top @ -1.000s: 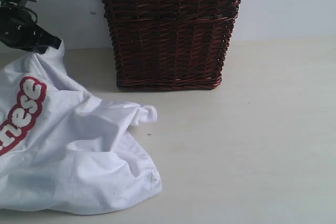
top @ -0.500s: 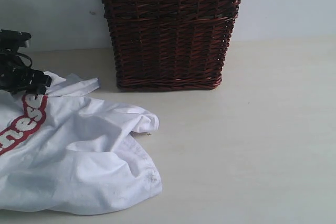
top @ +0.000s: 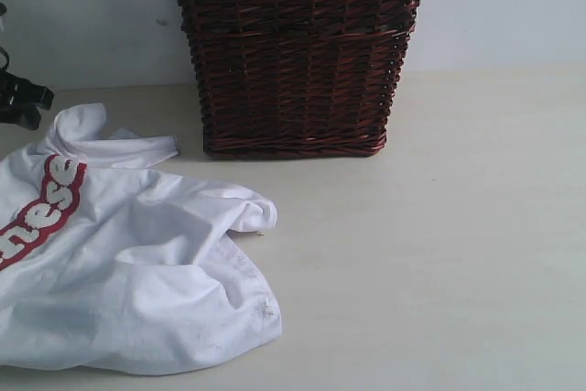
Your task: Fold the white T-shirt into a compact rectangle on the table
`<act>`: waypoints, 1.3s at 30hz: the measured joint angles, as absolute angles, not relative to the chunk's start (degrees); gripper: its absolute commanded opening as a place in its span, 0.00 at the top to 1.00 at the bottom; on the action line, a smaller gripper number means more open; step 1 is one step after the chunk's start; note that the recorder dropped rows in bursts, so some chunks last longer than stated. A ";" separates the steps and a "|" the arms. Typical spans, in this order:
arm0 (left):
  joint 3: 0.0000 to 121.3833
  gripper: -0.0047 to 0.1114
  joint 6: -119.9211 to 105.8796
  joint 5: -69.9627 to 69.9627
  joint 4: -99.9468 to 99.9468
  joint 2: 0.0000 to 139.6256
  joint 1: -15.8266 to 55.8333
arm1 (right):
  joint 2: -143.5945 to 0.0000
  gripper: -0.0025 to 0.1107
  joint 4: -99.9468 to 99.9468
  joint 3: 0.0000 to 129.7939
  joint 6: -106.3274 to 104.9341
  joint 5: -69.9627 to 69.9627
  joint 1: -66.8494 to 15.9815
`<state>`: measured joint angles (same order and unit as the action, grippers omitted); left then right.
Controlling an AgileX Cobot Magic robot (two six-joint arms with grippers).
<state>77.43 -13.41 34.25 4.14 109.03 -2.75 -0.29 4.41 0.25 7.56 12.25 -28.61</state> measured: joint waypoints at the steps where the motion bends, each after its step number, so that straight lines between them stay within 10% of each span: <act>1: 77.43 0.54 -14.91 36.67 5.75 109.03 -2.75 | -0.29 0.98 4.41 0.25 7.56 12.16 -28.61; 8: 75.80 0.96 -34.60 55.88 29.47 108.92 -2.30 | -0.29 0.98 4.41 0.25 7.56 12.02 -28.61; 28: 56.51 0.96 -33.20 46.67 27.15 108.78 29.86 | -0.29 0.98 4.41 0.25 7.56 11.79 -28.61; 39: 56.40 0.96 -42.98 43.27 39.97 103.86 30.72 | -0.29 0.98 4.41 0.25 7.56 11.79 -28.61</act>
